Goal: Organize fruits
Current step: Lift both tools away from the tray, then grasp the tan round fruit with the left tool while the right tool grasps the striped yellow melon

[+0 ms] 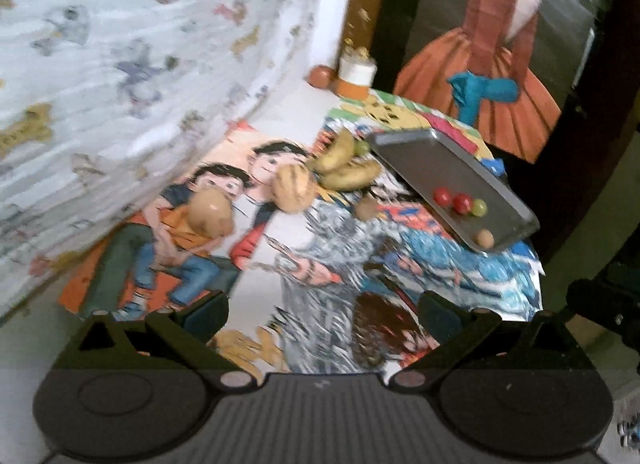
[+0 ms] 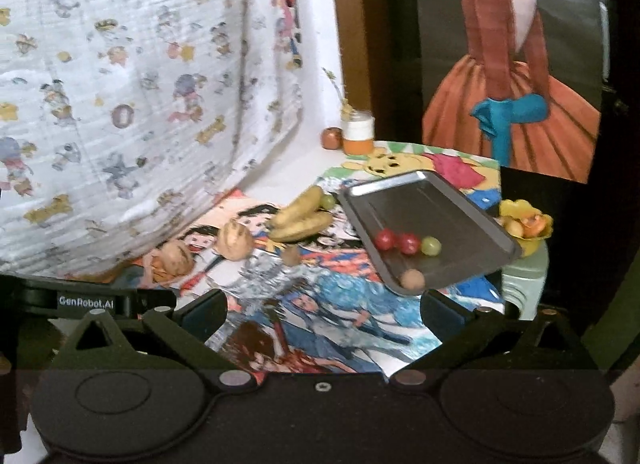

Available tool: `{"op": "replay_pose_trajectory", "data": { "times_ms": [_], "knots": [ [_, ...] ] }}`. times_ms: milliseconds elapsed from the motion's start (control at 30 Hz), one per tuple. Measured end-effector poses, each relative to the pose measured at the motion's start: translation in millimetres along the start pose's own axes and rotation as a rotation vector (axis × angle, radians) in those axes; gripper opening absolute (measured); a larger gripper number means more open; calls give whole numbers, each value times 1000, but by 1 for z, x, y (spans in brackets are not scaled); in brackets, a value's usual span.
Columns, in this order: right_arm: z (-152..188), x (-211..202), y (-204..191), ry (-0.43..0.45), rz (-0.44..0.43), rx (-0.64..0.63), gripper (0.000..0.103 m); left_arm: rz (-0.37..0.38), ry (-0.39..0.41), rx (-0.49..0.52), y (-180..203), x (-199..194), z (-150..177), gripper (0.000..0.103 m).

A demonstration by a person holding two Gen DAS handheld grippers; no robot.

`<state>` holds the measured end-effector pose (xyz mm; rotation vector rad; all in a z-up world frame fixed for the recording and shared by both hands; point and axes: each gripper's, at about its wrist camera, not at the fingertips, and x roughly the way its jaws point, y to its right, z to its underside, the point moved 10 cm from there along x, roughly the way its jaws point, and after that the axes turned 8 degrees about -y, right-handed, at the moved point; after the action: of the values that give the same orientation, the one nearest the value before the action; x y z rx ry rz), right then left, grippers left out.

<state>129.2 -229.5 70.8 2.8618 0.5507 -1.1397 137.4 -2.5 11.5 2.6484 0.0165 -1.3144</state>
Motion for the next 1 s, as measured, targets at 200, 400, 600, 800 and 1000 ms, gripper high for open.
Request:
{"op": "replay_pose_trajectory", "data": {
  "times_ms": [200,400,600,800,1000],
  "knots": [
    [-47,-8,-17,14,-108,-2,102,-22,72,-30,-24,-23,-27,103],
    [-123,-23,-31,132,-139,-69,102,-64,148,-38,-39,-38,-62,103],
    [-180,-13,-44,254,-124,-193,103,-127,166,-45,-54,-26,-80,103],
    [-207,40,-57,241,-224,-286,103,-103,196,-72,-63,-1,-77,103],
    [-181,113,-62,127,-305,-344,103,-122,183,-95,-77,33,-62,103]
  ]
}}
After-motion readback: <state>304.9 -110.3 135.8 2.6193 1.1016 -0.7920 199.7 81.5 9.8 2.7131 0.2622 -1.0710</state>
